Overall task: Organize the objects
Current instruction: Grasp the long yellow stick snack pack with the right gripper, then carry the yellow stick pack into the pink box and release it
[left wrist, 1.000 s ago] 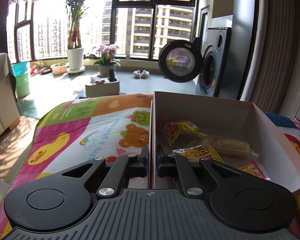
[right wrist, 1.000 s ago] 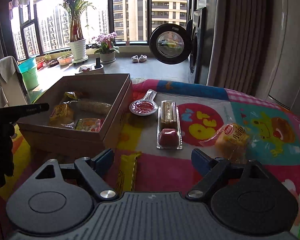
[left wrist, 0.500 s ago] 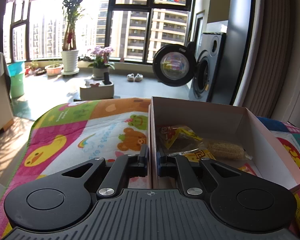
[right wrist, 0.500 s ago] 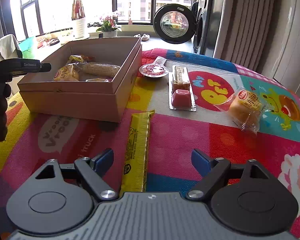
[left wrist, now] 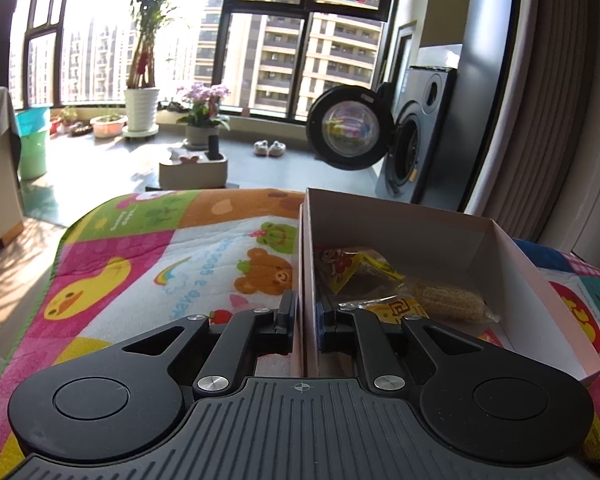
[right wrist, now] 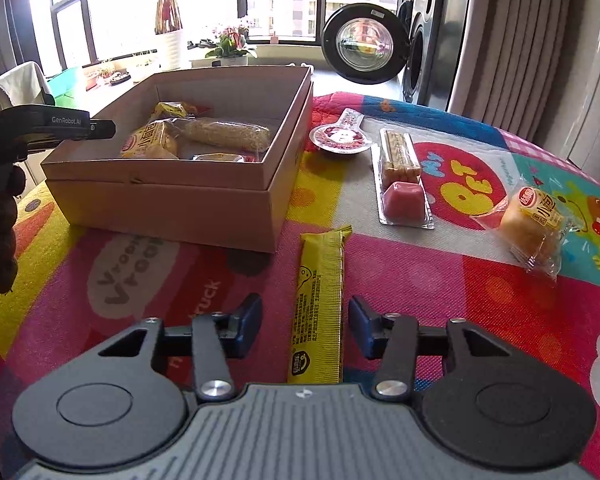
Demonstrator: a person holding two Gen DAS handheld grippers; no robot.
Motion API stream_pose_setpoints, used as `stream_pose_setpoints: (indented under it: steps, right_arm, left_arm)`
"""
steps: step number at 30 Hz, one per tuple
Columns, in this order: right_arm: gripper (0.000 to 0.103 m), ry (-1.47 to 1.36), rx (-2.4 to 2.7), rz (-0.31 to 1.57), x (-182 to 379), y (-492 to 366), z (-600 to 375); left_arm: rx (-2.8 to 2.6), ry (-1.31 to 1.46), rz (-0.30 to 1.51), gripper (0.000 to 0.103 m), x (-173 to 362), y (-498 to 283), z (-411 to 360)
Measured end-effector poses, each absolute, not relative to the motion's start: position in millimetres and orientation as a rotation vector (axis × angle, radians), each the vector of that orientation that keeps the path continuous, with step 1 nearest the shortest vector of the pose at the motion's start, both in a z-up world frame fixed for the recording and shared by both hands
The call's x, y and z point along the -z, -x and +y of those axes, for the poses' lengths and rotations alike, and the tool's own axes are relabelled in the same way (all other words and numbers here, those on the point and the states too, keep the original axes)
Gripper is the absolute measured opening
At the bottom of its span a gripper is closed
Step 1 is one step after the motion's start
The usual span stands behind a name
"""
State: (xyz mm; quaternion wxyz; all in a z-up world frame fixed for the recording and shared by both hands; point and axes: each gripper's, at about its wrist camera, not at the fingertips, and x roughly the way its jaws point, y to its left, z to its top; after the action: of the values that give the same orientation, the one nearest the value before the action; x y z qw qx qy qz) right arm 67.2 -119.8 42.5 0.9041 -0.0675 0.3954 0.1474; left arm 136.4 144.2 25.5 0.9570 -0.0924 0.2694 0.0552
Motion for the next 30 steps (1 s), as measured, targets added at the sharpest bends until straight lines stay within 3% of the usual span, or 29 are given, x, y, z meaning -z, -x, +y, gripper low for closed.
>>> stream_pose_setpoints:
  steps: [8, 10, 12, 15, 30]
  right_arm:
    - [0.047, 0.145, -0.302, 0.786, -40.2, -61.8, -119.3]
    - [0.042, 0.146, -0.312, 0.786, -40.7, -60.4, -119.2]
    - [0.029, 0.152, -0.319, 0.791, -42.1, -58.4, -118.8]
    - [0.024, 0.17, -0.32, 0.812, -45.4, -55.1, -119.0]
    - [0.022, 0.116, -0.288, 0.863, -107.2, 3.0, -141.6]
  left_arm:
    - [-0.105, 0.204, 0.559, 0.013, -22.1, -138.1, 145.3]
    - [-0.105, 0.188, 0.556, 0.012, -21.8, -138.1, 143.3]
    - [-0.108, 0.178, 0.553, 0.012, -21.7, -137.8, 142.0]
    - [-0.102, 0.194, 0.551, 0.012, -21.2, -137.4, 144.2]
    - [-0.098, 0.201, 0.552, 0.012, -20.4, -136.8, 145.6]
